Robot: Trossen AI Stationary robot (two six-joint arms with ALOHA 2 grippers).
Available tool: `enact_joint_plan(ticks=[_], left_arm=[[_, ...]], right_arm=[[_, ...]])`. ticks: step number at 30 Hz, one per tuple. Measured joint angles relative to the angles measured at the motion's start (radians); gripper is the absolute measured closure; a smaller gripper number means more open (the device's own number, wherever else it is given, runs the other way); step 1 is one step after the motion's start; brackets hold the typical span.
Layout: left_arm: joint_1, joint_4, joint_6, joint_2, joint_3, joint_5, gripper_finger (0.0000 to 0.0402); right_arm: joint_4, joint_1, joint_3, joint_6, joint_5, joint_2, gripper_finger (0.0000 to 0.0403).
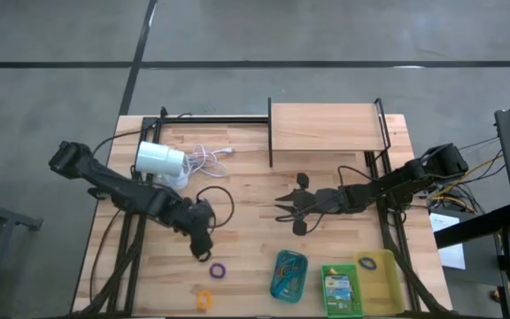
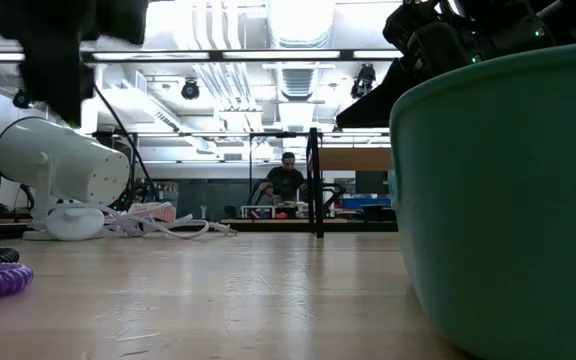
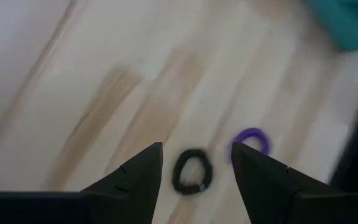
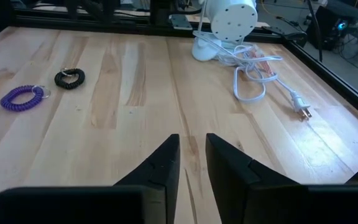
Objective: Pick & Place Office Desk Supplies
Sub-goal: Put the black spring rubberband into the yellow bin
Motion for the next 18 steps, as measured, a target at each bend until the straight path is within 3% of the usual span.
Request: enact_joint_plan(ticks=[3,10,14,18], left_arm=[[0.000,-0.042,-0.135,0.001,-0.033,0.008,0.0205],[-0.013,-0.039,-0.221,0.001,-0.108,0.082,0.0205],[-0.030,-0.019,-0.276,0.001,-0.144,0.174,0.0205],[-0.045,0.048,-0.319,0.001,-0.175,0.173,0.0205]], right_arm=[[0.000,0.000,0.000,0.000,0.000,0.000,0.0324],[0.000,0.000,0.000,0.000,0.000,0.000,0.0316],[0.000,0.000,0.000,0.000,0.000,0.000,0.0314],[0.000,0.000,0.000,0.000,0.000,0.000,0.0318]])
